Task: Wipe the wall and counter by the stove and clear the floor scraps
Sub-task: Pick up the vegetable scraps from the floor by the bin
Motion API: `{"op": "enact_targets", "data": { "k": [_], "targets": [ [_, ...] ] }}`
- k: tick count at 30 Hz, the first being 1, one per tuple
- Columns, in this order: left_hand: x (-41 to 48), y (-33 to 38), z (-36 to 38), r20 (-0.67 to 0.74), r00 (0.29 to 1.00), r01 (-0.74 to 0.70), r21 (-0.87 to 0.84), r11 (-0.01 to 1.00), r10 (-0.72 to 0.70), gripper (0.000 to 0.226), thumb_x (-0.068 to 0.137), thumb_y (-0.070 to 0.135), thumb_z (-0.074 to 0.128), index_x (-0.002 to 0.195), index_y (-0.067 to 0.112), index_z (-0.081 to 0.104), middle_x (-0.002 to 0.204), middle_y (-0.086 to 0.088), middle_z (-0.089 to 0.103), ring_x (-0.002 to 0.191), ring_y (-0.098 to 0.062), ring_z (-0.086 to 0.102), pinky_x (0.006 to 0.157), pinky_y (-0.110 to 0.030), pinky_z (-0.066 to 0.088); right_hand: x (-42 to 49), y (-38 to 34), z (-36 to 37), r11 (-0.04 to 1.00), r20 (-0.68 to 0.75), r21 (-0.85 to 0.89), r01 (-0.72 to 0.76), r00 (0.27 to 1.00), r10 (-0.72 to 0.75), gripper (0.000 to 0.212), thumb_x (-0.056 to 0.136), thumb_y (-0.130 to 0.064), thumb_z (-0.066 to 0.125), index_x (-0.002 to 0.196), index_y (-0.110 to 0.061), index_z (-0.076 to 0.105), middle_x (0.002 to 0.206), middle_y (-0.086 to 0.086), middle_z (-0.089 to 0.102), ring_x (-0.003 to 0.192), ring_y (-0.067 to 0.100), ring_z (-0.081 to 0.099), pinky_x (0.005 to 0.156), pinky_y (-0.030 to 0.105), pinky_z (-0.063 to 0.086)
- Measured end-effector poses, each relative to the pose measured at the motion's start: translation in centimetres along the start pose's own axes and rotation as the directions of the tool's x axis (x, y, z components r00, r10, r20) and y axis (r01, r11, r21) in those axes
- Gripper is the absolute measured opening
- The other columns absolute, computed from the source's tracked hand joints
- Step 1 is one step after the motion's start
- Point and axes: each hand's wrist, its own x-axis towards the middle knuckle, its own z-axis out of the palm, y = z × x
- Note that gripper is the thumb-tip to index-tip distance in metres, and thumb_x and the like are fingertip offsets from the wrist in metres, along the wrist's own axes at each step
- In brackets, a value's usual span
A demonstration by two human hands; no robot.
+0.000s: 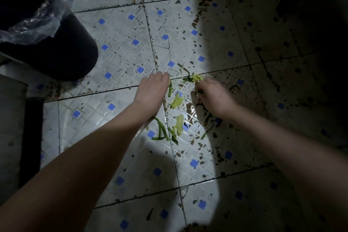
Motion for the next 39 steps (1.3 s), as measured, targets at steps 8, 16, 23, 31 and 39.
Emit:
{"op": "enact_targets", "data": {
  "k": [8, 16, 23, 31, 39],
  "targets": [
    [0.6, 1.7, 0.7, 0.083, 0.992, 0.111, -0.178, 0.978, -0.098, 0.042, 0.096, 0.025, 0.049, 0.130, 0.005, 0.037, 0.124, -0.016, 0.045, 0.112, -0.031, 0.046, 0.095, -0.039, 0.040, -0.6, 0.3, 0.2, 1.000, 0.019, 0.016, 0.000, 1.000, -0.001, 0.025, 0.092, -0.003, 0.047, 0.113, -0.009, 0.059, 0.116, 0.010, 0.057, 0.107, 0.028, 0.055, 0.090, 0.045, 0.049],
    [0.1, 1.5, 0.3, 0.106, 0.994, 0.054, -0.216, 0.975, -0.032, 0.052, 0.077, -0.018, 0.047, 0.124, 0.001, 0.040, 0.119, -0.019, 0.046, 0.108, -0.032, 0.046, 0.090, -0.038, 0.041, -0.4, -0.8, 0.9, 0.997, 0.039, -0.008, 0.078, 0.996, -0.078, 0.024, 0.092, -0.007, 0.048, 0.114, -0.012, 0.057, 0.112, 0.009, 0.058, 0.102, 0.028, 0.053, 0.083, 0.043, 0.048],
    [-2.2, -1.3, 0.6, 0.073, 0.993, 0.100, -0.176, 0.979, -0.089, 0.049, 0.081, -0.013, 0.051, 0.125, 0.004, 0.041, 0.119, -0.017, 0.048, 0.106, -0.032, 0.049, 0.089, -0.039, 0.042, 0.5, -2.8, 2.5, 0.983, 0.045, -0.014, 0.185, 0.982, -0.184, 0.039, 0.086, -0.004, 0.057, 0.121, -0.019, 0.054, 0.120, 0.004, 0.055, 0.114, 0.026, 0.049, 0.085, 0.035, 0.042],
    [-5.0, -2.9, 0.4, 0.058, 0.991, 0.131, -0.164, 0.978, -0.123, 0.054, 0.077, -0.011, 0.059, 0.125, 0.006, 0.041, 0.116, -0.014, 0.048, 0.103, -0.030, 0.050, 0.086, -0.038, 0.044, 0.1, -4.4, 3.5, 0.970, 0.127, -0.094, 0.225, 0.969, -0.213, 0.024, 0.087, -0.006, 0.057, 0.110, -0.014, 0.059, 0.109, 0.006, 0.051, 0.098, 0.025, 0.050, 0.077, 0.031, 0.039],
    [-6.6, -3.3, -0.4, 0.087, 0.987, 0.151, -0.164, 0.975, -0.138, 0.056, 0.077, -0.007, 0.064, 0.126, 0.007, 0.040, 0.120, -0.013, 0.045, 0.108, -0.030, 0.047, 0.085, -0.036, 0.041, -1.9, -4.9, 3.6, 0.973, 0.118, -0.096, 0.208, 0.973, -0.196, 0.023, 0.086, 0.001, 0.048, 0.103, -0.012, 0.056, 0.101, 0.008, 0.054, 0.091, 0.028, 0.053, 0.067, 0.033, 0.040]
  ]
}}
